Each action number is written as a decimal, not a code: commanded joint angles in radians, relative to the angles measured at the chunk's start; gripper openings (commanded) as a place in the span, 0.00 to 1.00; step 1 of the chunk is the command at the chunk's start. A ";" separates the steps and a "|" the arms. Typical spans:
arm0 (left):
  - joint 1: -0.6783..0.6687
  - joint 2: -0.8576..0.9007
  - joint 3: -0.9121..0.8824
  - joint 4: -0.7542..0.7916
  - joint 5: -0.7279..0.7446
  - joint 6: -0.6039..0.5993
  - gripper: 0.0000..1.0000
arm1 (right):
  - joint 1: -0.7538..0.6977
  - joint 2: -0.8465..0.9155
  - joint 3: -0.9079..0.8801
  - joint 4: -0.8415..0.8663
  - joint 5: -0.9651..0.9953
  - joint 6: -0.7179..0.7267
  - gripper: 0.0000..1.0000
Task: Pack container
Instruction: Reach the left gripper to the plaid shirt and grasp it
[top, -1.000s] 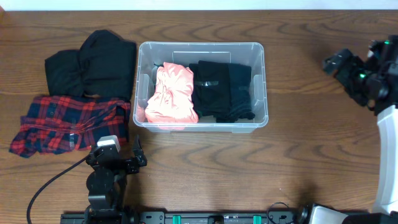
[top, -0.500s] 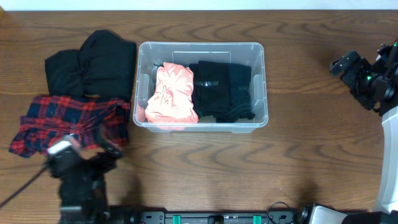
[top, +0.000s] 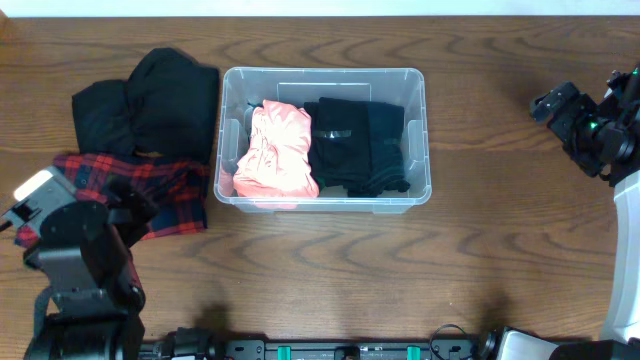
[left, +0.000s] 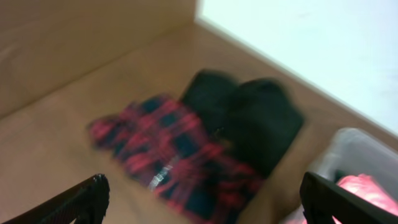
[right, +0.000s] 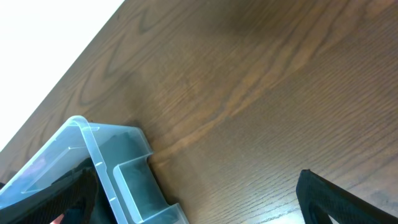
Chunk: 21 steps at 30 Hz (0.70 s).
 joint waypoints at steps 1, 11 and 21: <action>0.137 0.064 0.012 -0.067 -0.024 -0.152 0.98 | -0.010 0.006 0.000 -0.001 0.007 0.000 0.99; 0.759 0.435 0.012 -0.071 0.535 -0.091 0.98 | -0.009 0.006 0.000 -0.001 0.007 0.000 0.99; 0.991 0.849 0.012 0.112 0.820 0.075 0.98 | -0.009 0.006 0.000 -0.001 0.007 0.000 0.99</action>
